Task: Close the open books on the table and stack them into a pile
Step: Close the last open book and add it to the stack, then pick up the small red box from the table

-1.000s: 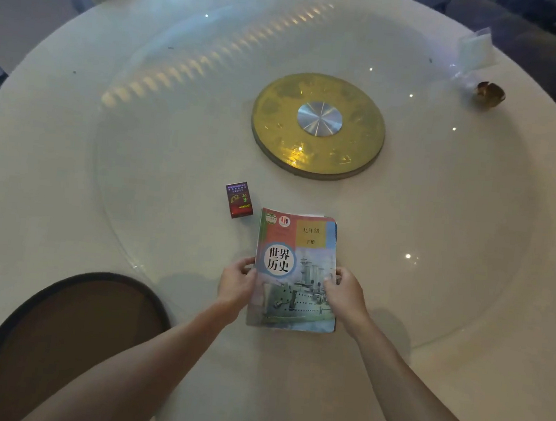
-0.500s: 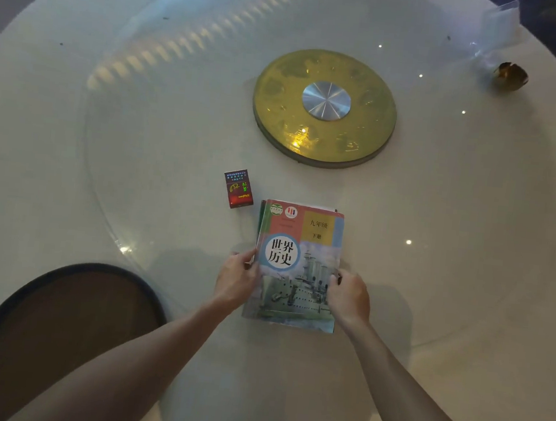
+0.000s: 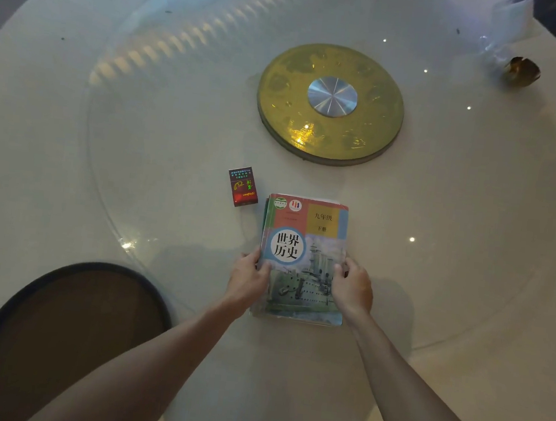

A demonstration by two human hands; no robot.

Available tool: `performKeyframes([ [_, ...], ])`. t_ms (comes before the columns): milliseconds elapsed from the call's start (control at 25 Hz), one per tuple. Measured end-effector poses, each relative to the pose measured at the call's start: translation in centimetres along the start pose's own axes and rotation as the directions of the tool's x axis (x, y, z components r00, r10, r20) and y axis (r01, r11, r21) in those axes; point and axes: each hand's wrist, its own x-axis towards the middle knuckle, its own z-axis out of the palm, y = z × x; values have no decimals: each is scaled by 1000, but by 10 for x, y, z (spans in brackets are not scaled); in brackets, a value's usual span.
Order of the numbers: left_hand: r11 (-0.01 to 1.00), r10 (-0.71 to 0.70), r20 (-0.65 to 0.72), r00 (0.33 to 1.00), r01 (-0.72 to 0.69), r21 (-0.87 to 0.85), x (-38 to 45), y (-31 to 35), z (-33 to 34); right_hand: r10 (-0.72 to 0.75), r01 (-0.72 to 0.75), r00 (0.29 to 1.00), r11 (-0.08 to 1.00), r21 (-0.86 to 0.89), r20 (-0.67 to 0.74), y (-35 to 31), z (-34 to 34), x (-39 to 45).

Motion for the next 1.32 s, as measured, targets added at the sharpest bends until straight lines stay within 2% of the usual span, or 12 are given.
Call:
performKeyframes([
  [280, 998, -66, -81, 995, 65, -15, 3, -7, 4, 11, -10, 1000, 999, 41, -29, -5, 4, 4],
  [440, 988, -91, -56, 994, 83, -133, 2, -5, 3, 20, -18, 1000, 998, 62, -23, -8, 5, 3],
  [600, 977, -125, 28, 992, 128, -171, 13, -7, -13, 34, -35, 999, 995, 95, 20, -17, -5, 3],
  [680, 974, -159, -14, 987, 154, -168, 30, -7, -29, -36, 37, 998, 999, 8, -54, -40, -11, 4],
  [800, 956, -208, -153, 966, 168, -239, 63, 2, -60, -284, 285, 952, 958, -7, -114, -95, -12, 8],
  [880, 932, -242, -188, 952, 174, -319, 85, 10, -80, -421, 421, 907, 905, 57, -23, -135, -4, 12],
  [920, 920, -248, -184, 951, 172, -352, 92, 15, -88, -440, 432, 896, 895, 109, 64, -153, 1, 14],
  [1000, 904, -242, -158, 957, 163, -396, 102, 24, -97, -422, 380, 877, 901, 208, 229, -184, 14, 18],
  [1080, 887, -222, -115, 968, 152, -436, 108, 31, -101, -412, 333, 850, 904, 269, 328, -205, 32, 25],
  [1200, 865, -200, -52, 978, 151, -479, 113, 31, -101, -380, 283, 848, 914, 289, 370, -220, 54, 39],
  [1320, 873, -168, 8, 986, 152, -464, 116, 24, -103, -288, 220, 871, 953, 209, 398, -223, 75, 47],
])
